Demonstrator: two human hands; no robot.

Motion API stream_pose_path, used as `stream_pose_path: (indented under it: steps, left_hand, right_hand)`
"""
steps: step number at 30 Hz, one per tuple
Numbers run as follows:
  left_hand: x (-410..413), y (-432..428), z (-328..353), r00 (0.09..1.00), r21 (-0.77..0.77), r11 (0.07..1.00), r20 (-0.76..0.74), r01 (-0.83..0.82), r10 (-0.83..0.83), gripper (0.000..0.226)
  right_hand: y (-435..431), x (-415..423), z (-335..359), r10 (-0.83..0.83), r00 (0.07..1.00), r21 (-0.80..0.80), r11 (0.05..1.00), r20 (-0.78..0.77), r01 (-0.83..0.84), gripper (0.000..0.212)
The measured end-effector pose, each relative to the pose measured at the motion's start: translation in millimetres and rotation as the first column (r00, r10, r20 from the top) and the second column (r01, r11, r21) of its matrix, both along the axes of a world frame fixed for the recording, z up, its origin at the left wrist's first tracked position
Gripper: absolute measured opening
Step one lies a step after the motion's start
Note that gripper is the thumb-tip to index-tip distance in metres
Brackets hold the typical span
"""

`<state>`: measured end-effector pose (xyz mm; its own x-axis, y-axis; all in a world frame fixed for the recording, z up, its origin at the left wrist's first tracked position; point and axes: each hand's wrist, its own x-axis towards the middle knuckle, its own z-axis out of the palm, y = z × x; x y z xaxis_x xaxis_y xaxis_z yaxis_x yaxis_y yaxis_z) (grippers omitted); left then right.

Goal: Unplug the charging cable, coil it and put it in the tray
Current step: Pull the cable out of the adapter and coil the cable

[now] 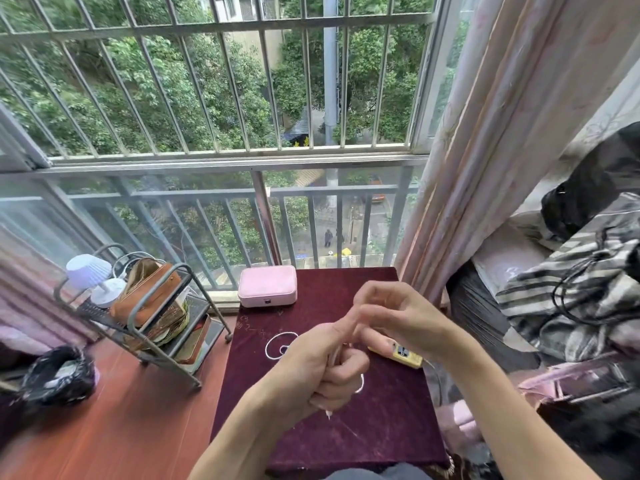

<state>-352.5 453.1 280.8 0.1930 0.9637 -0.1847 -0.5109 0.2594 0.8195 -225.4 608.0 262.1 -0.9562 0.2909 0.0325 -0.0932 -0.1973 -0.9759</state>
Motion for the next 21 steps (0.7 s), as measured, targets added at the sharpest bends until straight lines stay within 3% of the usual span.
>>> stream_pose_path:
  steps: [2,5,7,12,17,21]
  left_hand:
    - [-1,1,1,0.992,-0.017,0.999,0.124,-0.031,0.033,0.046]
    - [-1,1,0,0.974,-0.023,0.999,0.223,-0.03,0.035,0.046]
    - [1,0,-1,0.983,-0.031,0.999,0.185,-0.016,0.022,0.052]
    - [5,4,-1,0.996,-0.001,1.0,0.093,0.001,0.0,0.049]
    - [8,7,-2,0.994,0.015,1.0,0.108,0.003,-0.004,0.044]
    - [8,10,-1,0.954,0.042,0.999,0.299,-0.023,0.009,0.034]
  right_hand:
    - [-2,2,-20,-0.027,1.0,-0.176,0.984,0.015,0.029,0.049]
    - [-6,5,-42,-0.071,0.997,-0.236,0.969,0.018,0.073,0.046]
    - [-4,7,-42,-0.117,0.993,-0.192,0.974,0.026,0.12,0.046]
    - [3,4,-25,-0.235,0.971,0.09,0.969,0.039,0.231,0.039]
    - [0,0,-24,-0.283,0.959,0.078,0.957,0.013,0.281,0.044]
    - [-8,-3,-30,-0.303,0.953,-0.012,0.953,0.026,0.303,0.058]
